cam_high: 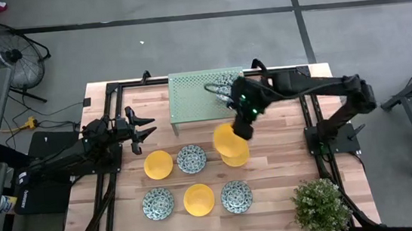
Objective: Pick & Place Mini bowls
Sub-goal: Put the yellow bowl on the shelf
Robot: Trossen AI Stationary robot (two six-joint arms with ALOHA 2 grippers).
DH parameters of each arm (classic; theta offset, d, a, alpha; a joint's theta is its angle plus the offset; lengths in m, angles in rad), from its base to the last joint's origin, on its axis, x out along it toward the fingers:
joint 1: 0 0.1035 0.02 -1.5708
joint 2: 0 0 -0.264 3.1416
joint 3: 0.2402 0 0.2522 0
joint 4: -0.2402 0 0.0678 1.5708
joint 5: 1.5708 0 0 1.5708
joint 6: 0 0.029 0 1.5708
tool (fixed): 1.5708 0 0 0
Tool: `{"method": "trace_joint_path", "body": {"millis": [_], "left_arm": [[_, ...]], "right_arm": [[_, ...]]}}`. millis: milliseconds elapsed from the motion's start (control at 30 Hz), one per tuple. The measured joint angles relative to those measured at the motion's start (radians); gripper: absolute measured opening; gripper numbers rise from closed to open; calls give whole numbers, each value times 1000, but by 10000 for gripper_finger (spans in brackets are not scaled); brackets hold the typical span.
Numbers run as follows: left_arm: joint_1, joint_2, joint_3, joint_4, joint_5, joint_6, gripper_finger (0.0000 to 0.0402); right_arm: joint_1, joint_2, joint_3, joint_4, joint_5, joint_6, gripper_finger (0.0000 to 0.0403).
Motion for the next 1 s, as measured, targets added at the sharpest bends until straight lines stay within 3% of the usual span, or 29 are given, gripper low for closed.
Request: {"method": "trace_joint_path", "body": {"millis": [433, 600, 1000], "left_arm": [[0, 0, 0, 0, 0, 0, 147], [0, 0, 0, 0, 0, 0, 147], [0, 0, 0, 0, -2, 0, 147]], "right_arm": [[-126, 257, 355, 30, 25, -83, 0], [-178, 280, 363, 136, 18, -71, 0], [-249, 343, 357, 220, 162, 148, 0]]}}
